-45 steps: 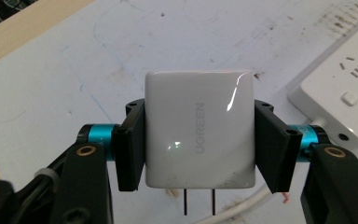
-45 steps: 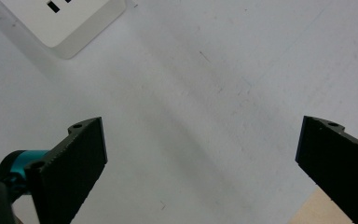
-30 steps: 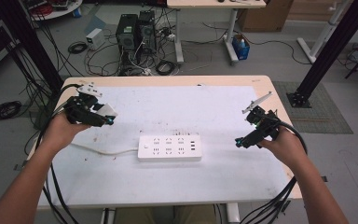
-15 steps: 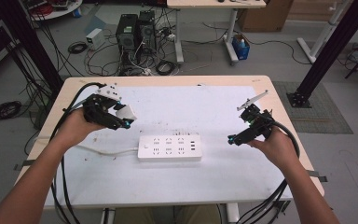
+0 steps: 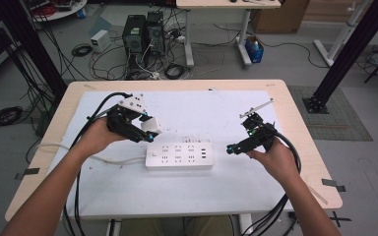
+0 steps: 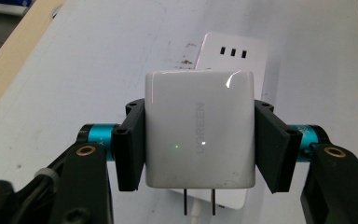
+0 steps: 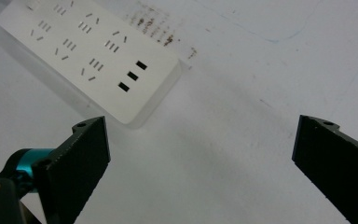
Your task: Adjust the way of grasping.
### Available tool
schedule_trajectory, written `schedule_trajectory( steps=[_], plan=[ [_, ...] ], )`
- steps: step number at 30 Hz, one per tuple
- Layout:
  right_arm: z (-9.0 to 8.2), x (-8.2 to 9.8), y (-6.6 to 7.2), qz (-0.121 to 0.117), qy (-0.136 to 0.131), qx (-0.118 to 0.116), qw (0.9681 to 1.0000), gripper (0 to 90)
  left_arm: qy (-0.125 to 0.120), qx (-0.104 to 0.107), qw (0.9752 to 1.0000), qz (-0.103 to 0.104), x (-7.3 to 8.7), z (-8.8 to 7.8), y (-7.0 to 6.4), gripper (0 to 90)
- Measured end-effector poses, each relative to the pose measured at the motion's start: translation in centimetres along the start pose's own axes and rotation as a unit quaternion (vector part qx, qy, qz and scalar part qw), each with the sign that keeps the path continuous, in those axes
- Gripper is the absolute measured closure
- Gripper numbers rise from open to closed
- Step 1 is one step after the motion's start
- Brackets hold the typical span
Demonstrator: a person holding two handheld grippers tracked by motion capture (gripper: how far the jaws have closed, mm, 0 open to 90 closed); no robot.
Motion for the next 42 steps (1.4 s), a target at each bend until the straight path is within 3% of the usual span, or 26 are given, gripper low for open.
schedule_trajectory(
  steps=[12, 19, 24, 25, 26, 27, 31, 32, 33, 34, 38, 42],
  plan=[
    [1.1, -0.9, 1.8, 0.041, -0.018, -0.037, 0.9983, 5.0, -0.017, 0.033, 0.9991, 0.021, -1.8, 2.7, -2.1, 42.4],
    [1.7, -1.2, 2.8, 0.069, -0.028, -0.09, 0.9932, 8.0, -0.026, 0.046, 0.9979, 0.039, -3.0, 3.5, -3.5, 42.4],
    [1.9, -1.8, 3.8, 0.11, -0.047, -0.155, 0.9807, 8.1, -0.029, 0.05, 0.9968, 0.054, -3.8, 4.2, -4.3, 42.4],
    [1.9, -1.8, 3.8, 0.11, -0.047, -0.155, 0.9807, 8.1, -0.029, 0.05, 0.9968, 0.054, -3.8, 4.2, -4.3, 42.4],
    [2.0, -1.8, 3.9, 0.119, -0.05, -0.166, 0.9776, 8.1, -0.028, 0.052, 0.9966, 0.058, -4.0, 4.5, -4.6, 42.4],
    [2.1, -2.0, 4.1, 0.134, -0.057, -0.186, 0.9716, 8.1, -0.027, 0.051, 0.9964, 0.062, -4.1, 4.6, -4.7, 42.4],
    [2.2, -2.3, 4.4, 0.159, -0.07, -0.224, 0.959, 8.3, -0.027, 0.054, 0.9959, 0.068, -4.6, 5.1, -5.2, 42.4],
    [2.2, -2.3, 4.4, 0.164, -0.071, -0.228, 0.9571, 10.0, -0.028, 0.053, 0.9958, 0.069, -4.7, 5.2, -5.3, 42.4],
    [2.1, -2.4, 4.5, 0.167, -0.077, -0.233, 0.955, 17.5, -0.028, 0.054, 0.9956, 0.071, -4.8, 5.3, -5.3, 42.4],
    [1.9, -2.6, 4.5, 0.165, -0.088, -0.242, 0.9522, 17.9, -0.028, 0.054, 0.9957, 0.07, -4.8, 5.3, -5.4, 42.4],
    [1.9, -2.7, 4.5, 0.172, -0.089, -0.248, 0.9491, 17.7, -0.027, 0.051, 0.9954, 0.077, -5.2, 5.7, -5.7, 42.4],
    [2.3, -2.9, 4.8, 0.189, -0.085, -0.272, 0.9397, 12.8, -0.025, 0.052, 0.9947, 0.085, -5.6, 6.1, -6.2, 42.4]
  ],
)
Point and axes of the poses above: each handheld gripper's, and its own axes: z roughly forward along the jaws, x roughly out of its underside, y roughly to its left, the point moved 7 cm from there along z, roughly forward along the jaws, and after that the axes turned 8 degrees about -x, right-handed, at the moved point
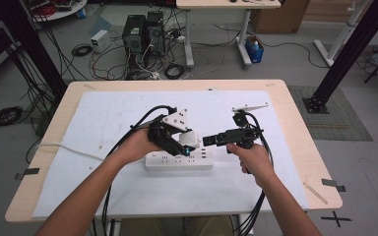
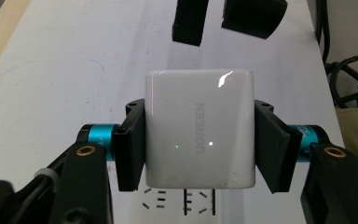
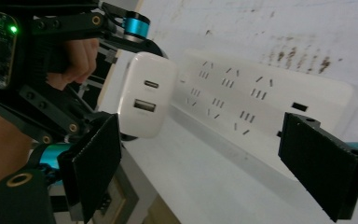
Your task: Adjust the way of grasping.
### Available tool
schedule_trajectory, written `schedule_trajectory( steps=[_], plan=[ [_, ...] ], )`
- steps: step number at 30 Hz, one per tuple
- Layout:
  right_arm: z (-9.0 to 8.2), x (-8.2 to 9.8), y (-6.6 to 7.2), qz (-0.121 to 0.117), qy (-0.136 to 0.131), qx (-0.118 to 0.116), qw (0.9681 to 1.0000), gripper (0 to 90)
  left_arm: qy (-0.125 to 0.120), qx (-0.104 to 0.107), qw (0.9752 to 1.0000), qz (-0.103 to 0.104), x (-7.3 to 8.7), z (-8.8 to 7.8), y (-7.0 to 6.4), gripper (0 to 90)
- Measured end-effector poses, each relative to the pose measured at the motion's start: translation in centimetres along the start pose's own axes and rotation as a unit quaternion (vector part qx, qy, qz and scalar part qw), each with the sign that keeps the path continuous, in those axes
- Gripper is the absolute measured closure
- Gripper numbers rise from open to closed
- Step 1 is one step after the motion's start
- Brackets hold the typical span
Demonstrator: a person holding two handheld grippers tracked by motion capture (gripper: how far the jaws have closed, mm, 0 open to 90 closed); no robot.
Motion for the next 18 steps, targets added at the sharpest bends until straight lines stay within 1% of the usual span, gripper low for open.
schedule_trajectory(
  steps=[1, 3, 4, 8, 11, 12, 13, 14, 17, 18],
  plan=[
    [0.2, 0.0, 0.1, 0.003, -0.001, -0.009, 1.0, 12.8, 0.001, -0.001, 1.0, 0.001, -0.1, 0.1, 0.0, 42.4],
    [0.5, 0.0, 0.2, 0.004, 0.001, -0.016, 0.9999, 12.8, 0.001, 0.001, 1.0, 0.006, -0.4, 0.3, -0.2, 42.4],
    [0.6, 0.0, 0.4, 0.006, 0.001, -0.02, 0.9998, 12.9, 0.0, 0.001, 1.0, 0.004, -0.5, 0.4, -0.3, 42.4],
    [1.1, -0.1, 0.6, 0.012, 0.005, -0.026, 0.9996, 13.1, 0.0, 0.002, 0.9999, 0.013, -1.0, 0.7, -0.5, 42.4],
    [1.4, -0.2, 0.7, 0.018, 0.0, -0.038, 0.9991, 13.4, 0.0, -0.001, 0.9998, 0.018, -1.3, 0.8, -0.5, 42.4],
    [1.4, -0.2, 0.7, 0.021, 0.001, -0.041, 0.9989, 16.0, 0.002, -0.001, 0.9999, 0.017, -1.4, 0.8, -0.6, 42.4],
    [1.4, -0.2, 0.7, 0.021, 0.001, -0.041, 0.9989, 16.0, 0.002, -0.001, 0.9999, 0.017, -1.4, 0.8, -0.6, 42.4],
    [1.5, -0.2, 0.7, 0.023, -0.001, -0.046, 0.9987, 17.8, 0.001, -0.001, 0.9999, 0.017, -1.5, 0.9, -0.6, 42.4],
    [1.6, -0.3, 0.9, 0.039, -0.003, -0.06, 0.9975, 17.9, 0.003, -0.003, 0.9997, 0.023, -1.6, 1.1, -0.8, 42.4],
    [1.7, -0.3, 0.9, 0.041, -0.001, -0.061, 0.9973, 18.1, 0.003, -0.003, 0.9997, 0.024, -1.6, 1.1, -0.8, 42.4]
  ],
)
Point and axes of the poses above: each handheld gripper's, and its own axes: z roughly forward along the jaws, x roughly out of its underside, y roughly to its left, the point moved 7 cm from there along z, roughly forward along the jaws, and after that the axes turned 8 degrees about -x, right-handed, at the moved point
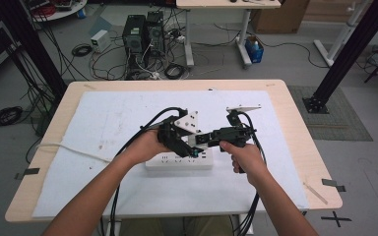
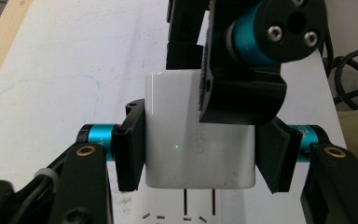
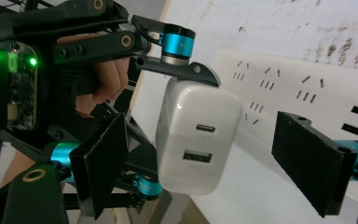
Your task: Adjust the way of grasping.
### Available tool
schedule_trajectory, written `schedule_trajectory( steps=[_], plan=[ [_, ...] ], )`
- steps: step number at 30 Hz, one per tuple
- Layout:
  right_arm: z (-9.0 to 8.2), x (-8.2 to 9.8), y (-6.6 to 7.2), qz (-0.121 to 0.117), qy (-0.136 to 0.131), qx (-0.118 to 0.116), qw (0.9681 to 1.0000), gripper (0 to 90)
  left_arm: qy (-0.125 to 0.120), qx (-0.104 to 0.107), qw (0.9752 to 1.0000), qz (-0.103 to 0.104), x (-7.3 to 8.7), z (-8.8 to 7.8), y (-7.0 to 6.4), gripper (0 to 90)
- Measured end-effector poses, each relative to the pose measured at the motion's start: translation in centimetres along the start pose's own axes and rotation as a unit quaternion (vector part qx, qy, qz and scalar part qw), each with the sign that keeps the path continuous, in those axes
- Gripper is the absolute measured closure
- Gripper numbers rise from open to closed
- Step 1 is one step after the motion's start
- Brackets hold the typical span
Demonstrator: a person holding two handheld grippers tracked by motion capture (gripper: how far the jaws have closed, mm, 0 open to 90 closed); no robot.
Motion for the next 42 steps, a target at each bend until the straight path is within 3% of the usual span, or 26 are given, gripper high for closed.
schedule_trajectory(
  steps=[2, 8, 16, 22, 26, 31, 33, 36, 42],
  plan=[
    [0.1, 0.0, -0.1, 0.001, 0.003, -0.001, 1.0, 24.1, 0.002, -0.001, 1.0, 0.004, -0.1, 0.1, -0.1, 42.4],
    [0.5, -0.1, -0.2, 0.011, -0.001, -0.014, 0.9998, 28.0, 0.005, -0.007, 0.9999, 0.013, -0.2, 0.1, -0.2, 42.4],
    [0.9, -0.1, -0.4, 0.035, 0.0, -0.035, 0.9988, 40.2, 0.01, -0.015, 0.9996, 0.02, -0.1, 0.1, -0.2, 42.4],
    [1.1, 0.0, -0.5, 0.041, 0.001, -0.045, 0.9981, 46.0, 0.004, -0.023, 0.9996, 0.018, -0.2, 0.0, 0.0, 42.4],
    [1.1, -0.1, -0.5, 0.04, -0.008, -0.055, 0.9977, 58.0, 0.011, -0.026, 0.9993, 0.026, 0.0, 0.1, -0.1, 42.4],
    [1.1, -0.1, -0.6, 0.042, -0.008, -0.056, 0.9975, 61.5, 0.014, -0.035, 0.9989, 0.029, -0.1, 0.2, -0.1, 42.4],
    [1.1, -0.2, -0.5, 0.036, -0.011, -0.05, 0.998, 62.1, 0.018, -0.038, 0.9988, 0.027, 0.0, 0.2, 0.0, 41.9],
    [1.0, 0.1, -0.9, 0.002, -0.008, -0.016, 0.9998, 62.2, 0.019, -0.048, 0.9987, 0.001, 0.0, -0.1, 0.4, 26.0],
    [-0.5, -0.3, -1.4, -0.007, -0.033, -0.007, 0.9994, 62.1, 0.018, -0.056, 0.9978, -0.031, 1.0, -1.8, 1.4, 23.5]
  ],
)
Point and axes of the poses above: each handheld gripper's, and its own axes: z roughly forward along the jaws, x roughly out of its underside, y roughly to its left, the point moved 7 cm from there along z, roughly forward along the jaws, and after that the axes turned 8 degrees about -x, right-handed, at the moved point
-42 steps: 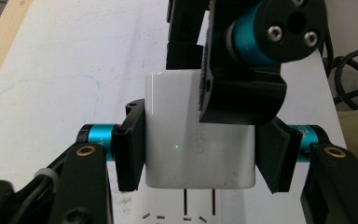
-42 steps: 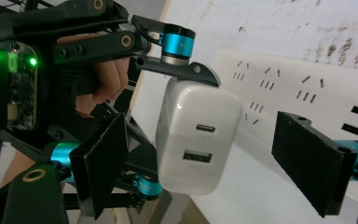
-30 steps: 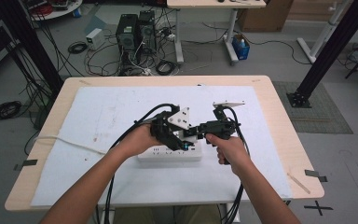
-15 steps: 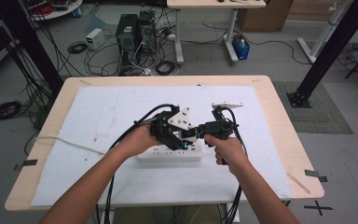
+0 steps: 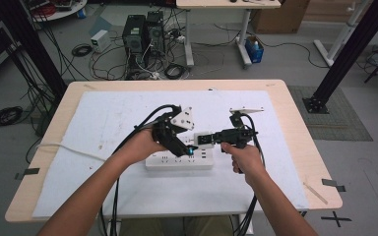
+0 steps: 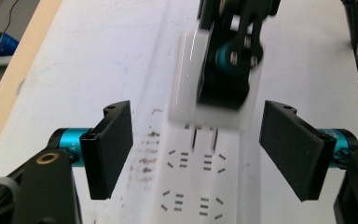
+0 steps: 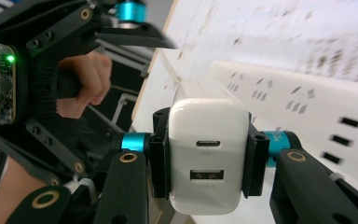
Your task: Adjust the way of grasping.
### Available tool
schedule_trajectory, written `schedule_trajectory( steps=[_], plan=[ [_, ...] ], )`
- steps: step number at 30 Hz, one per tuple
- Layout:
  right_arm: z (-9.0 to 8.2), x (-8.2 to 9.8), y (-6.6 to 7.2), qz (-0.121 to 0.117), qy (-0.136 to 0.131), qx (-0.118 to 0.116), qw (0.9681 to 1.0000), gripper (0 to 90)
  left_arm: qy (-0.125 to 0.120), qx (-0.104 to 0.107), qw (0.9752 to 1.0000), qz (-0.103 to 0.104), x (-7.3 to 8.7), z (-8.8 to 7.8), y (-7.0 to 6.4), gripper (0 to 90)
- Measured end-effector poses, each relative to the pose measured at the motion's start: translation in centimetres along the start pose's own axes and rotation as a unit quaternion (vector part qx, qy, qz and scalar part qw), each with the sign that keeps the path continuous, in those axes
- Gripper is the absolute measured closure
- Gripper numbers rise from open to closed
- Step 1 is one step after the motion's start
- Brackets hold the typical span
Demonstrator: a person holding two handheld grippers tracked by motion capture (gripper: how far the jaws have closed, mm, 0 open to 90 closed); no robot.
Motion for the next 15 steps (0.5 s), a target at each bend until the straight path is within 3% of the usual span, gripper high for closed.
schedule_trajectory(
  steps=[4, 8, 11, 15],
  plan=[
    [-1.2, -0.3, -0.2, -0.009, -0.009, 0.018, 0.9998, 62.2, 0.011, -0.003, 0.9997, -0.02, 1.2, -1.2, 0.7, 21.0],
    [-2.6, -0.6, -0.2, -0.037, -0.012, 0.057, 0.9976, 62.1, 0.042, -0.018, 0.9983, -0.037, 3.1, -2.7, 1.6, 21.0],
    [-3.7, -0.7, -0.2, -0.047, -0.01, 0.079, 0.9958, 62.1, 0.073, -0.023, 0.9954, -0.057, 4.9, -3.8, 2.1, 21.0],
    [-4.9, -0.6, -0.3, -0.047, -0.009, 0.1, 0.9938, 62.1, 0.095, -0.036, 0.9911, -0.087, 6.7, -5.5, 2.7, 21.0]
  ],
)
Point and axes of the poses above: each handheld gripper's, and its own axes: z roughly forward along the jaws, x roughly out of its underside, y roughly to its left, the point moved 7 cm from there along z, roughly forward along the jaws, and after that the axes turned 8 degrees about -x, right-handed, at the moved point
